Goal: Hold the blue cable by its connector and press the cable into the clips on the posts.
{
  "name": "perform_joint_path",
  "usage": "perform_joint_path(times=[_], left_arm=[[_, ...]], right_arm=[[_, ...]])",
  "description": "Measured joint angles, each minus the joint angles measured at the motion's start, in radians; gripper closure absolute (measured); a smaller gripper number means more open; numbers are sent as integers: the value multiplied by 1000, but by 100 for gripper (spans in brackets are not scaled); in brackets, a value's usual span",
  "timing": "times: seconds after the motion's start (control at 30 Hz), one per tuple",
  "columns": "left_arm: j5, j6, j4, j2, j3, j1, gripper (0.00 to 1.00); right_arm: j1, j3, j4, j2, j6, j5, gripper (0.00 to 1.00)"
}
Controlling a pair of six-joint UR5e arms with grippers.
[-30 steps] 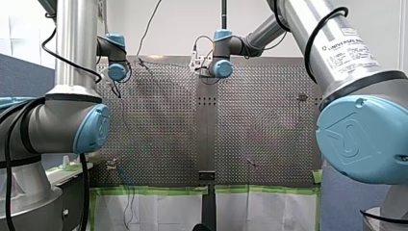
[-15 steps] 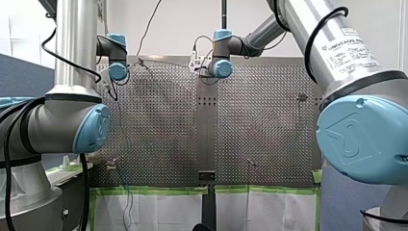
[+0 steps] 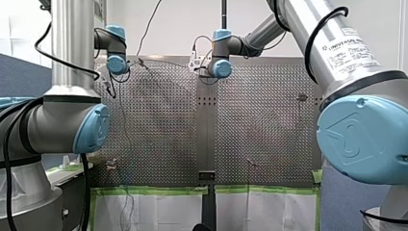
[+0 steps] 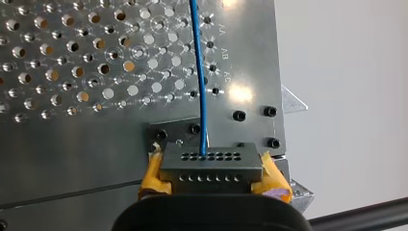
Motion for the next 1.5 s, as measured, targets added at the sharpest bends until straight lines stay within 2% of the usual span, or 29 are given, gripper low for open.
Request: perform_joint_path(times=[0.27, 0.47, 0.77, 1.03, 1.3, 1.5], left_arm=[[60, 41, -67, 67, -55, 1, 2], [71, 48, -121, 121, -80, -1, 2], [91, 79, -198, 196, -83, -18, 2], [157, 84, -267, 213, -83, -40, 2], [225, 142, -334, 218, -83, -57, 2], [276, 165, -342, 220, -83, -71, 2]], right_arm=[[11, 0, 2, 0, -2, 0, 100], [14, 0, 10, 0, -3, 0, 100], [16, 1, 16, 0, -4, 0, 100], [16, 1, 17, 0, -5, 0, 100], [15, 1, 17, 0, -5, 1, 100], [14, 1, 17, 0, -5, 0, 100]])
